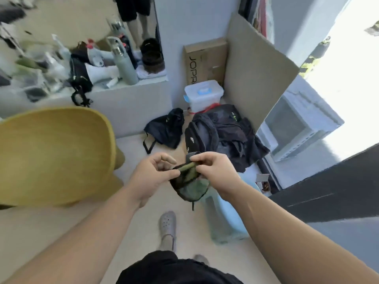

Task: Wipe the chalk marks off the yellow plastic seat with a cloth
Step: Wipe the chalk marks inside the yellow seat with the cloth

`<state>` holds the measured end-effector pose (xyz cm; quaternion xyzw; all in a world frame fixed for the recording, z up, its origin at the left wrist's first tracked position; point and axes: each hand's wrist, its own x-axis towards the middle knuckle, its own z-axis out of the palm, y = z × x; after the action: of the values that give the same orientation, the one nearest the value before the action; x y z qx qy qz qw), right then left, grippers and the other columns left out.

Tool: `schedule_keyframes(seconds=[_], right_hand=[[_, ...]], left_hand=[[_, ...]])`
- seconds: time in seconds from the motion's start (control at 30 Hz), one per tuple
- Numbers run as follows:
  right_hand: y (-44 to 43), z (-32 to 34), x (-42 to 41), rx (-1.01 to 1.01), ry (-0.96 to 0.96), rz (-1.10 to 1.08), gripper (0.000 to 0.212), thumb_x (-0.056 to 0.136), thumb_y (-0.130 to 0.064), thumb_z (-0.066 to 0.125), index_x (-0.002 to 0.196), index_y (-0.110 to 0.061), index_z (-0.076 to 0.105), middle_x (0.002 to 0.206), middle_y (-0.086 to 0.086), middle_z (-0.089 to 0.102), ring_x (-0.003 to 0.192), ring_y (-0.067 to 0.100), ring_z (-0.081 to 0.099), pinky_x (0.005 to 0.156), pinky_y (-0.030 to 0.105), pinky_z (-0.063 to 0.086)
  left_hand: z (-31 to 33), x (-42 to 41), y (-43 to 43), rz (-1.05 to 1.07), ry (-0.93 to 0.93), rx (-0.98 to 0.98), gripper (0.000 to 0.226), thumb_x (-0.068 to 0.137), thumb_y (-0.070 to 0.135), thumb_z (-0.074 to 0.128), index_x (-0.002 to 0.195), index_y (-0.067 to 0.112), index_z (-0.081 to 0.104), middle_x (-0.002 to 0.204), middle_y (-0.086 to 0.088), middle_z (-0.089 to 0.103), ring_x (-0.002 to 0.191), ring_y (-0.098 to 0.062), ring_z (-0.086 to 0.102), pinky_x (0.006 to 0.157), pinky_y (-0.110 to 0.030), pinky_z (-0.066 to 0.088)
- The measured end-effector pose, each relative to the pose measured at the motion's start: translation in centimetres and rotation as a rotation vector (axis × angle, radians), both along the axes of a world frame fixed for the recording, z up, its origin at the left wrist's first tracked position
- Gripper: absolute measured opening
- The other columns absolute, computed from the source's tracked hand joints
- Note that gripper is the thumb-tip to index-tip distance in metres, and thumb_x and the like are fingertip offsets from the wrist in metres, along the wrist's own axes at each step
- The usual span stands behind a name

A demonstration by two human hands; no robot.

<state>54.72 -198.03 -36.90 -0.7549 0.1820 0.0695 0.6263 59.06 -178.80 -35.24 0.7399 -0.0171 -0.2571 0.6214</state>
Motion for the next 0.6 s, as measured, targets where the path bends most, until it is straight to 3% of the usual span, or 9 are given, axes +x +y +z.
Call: schedule_keyframes(seconds=[0.1,0.17,0.33,0.47,0.6], right_hand=[[3.1,0.0,-0.5,-0.039,0.069,0.114,0.038,0.086,0.008,0.056,0.089,-0.025,0.074,0.091,0.000,0.075,0.076,0.014,0.066,0.064,0.023,0.053],[5.4,0.4,-0.3,-0.071,0.116,0.199,0.030,0.090,0.001,0.059,0.100,-0.025,0.070,0.095,0.005,0.074,0.073,0.014,0.064,0.059,0.022,0.051],[13.5,1.5,1.8,-0.287,0.115,0.521,0.025,0.099,-0.011,0.057,0.118,-0.024,0.067,0.090,-0.001,0.077,0.070,0.012,0.064,0.062,0.021,0.054],[23.8,0.9,3.7,-0.336,0.112,0.670,0.023,0.100,-0.025,0.062,0.122,-0.023,0.069,0.097,-0.003,0.072,0.075,0.011,0.064,0.064,0.020,0.052],[36.7,-1.1,4.1,-0.297,0.107,0.738,0.032,0.096,-0.030,0.070,0.128,-0.027,0.065,0.116,-0.008,0.065,0.091,0.015,0.062,0.070,0.024,0.050]], left_hand=[[0.4,-1.6,5.3,0.193,-0.051,0.054,0.018,0.083,-0.009,0.069,0.089,0.007,0.065,0.067,0.001,0.061,0.060,-0.008,0.056,0.056,-0.017,0.048],[0.6,-2.2,9.6,0.337,-0.090,0.118,0.017,0.085,-0.008,0.067,0.092,0.008,0.066,0.073,-0.004,0.058,0.063,-0.010,0.054,0.054,-0.017,0.047],[1.1,-4.0,21.3,0.519,-0.123,0.251,0.017,0.088,-0.005,0.063,0.094,0.011,0.066,0.079,-0.007,0.054,0.067,-0.017,0.053,0.048,-0.018,0.048],[0.7,-4.8,31.1,0.504,-0.154,0.349,0.020,0.087,-0.002,0.066,0.096,0.015,0.068,0.075,-0.002,0.048,0.066,-0.014,0.047,0.058,-0.018,0.043],[0.6,-4.6,41.3,0.393,-0.174,0.441,0.027,0.088,-0.001,0.065,0.098,0.024,0.066,0.079,-0.002,0.047,0.068,-0.016,0.047,0.067,-0.031,0.045]])
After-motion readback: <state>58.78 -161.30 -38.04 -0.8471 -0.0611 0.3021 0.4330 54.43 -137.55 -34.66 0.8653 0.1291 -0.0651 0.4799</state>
